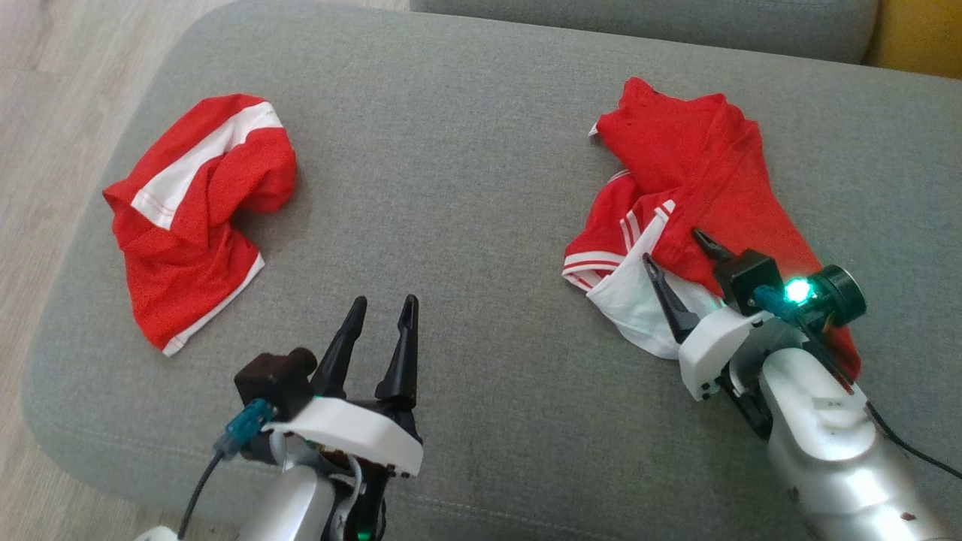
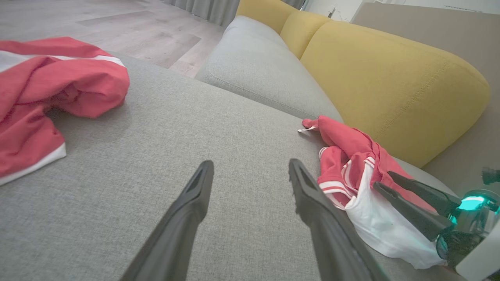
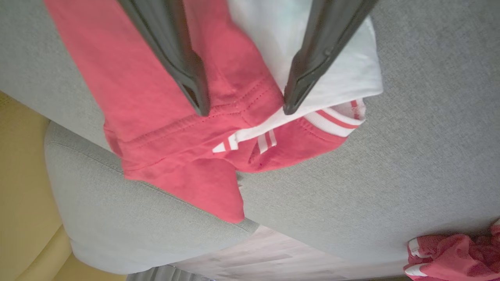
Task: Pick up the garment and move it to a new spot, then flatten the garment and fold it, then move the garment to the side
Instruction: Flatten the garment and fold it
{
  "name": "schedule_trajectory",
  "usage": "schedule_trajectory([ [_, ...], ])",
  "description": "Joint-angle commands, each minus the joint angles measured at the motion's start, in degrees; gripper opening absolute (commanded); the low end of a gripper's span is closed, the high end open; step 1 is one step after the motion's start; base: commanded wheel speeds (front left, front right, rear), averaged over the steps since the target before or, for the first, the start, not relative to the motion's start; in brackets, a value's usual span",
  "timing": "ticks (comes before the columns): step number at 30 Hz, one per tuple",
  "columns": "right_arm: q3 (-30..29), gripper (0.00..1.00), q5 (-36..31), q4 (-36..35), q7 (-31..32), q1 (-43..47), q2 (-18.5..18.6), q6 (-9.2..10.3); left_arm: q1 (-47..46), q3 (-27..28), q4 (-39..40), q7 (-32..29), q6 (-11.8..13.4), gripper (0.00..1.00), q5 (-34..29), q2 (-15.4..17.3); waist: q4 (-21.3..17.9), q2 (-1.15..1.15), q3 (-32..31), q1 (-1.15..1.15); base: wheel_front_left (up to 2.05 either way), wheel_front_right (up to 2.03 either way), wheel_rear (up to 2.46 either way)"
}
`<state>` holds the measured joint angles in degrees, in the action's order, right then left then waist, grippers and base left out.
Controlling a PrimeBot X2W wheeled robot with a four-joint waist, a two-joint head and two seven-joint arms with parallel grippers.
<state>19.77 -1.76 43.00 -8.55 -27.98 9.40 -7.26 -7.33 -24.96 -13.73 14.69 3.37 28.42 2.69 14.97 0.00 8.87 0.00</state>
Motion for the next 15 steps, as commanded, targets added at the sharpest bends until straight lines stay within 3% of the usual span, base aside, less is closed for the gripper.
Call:
schedule_trajectory([
  [1,0.52,0.06,0.42,-0.65,-0.53,-1.91,-0.62,-0.23,-1.96,1.99,1.45,0.3,0.16,1.0,-0.04,0.19,-0.06,0.0,0.04,0.0,0.0,0.0,0.0],
  [2,0.46,0.0,0.44,-0.12,-0.55,-2.16,-0.7,-0.23,-1.98,2.0,1.45,0.3,0.15,1.0,-0.08,0.19,-0.14,0.0,0.08,0.0,0.0,0.0,0.0],
  [9,-1.24,0.0,1.25,1.53,-2.06,-3.38,-1.6,-0.23,-2.16,2.0,1.54,0.3,0.19,1.0,-0.19,0.19,-1.85,0.0,0.0,0.0,0.0,0.0,0.0],
  [15,-8.64,0.0,4.81,-2.06,-3.88,-2.74,-2.6,-0.23,-2.75,1.66,1.43,0.3,-0.3,1.0,-0.78,0.19,-6.16,0.0,-0.71,0.0,0.0,0.0,0.0],
])
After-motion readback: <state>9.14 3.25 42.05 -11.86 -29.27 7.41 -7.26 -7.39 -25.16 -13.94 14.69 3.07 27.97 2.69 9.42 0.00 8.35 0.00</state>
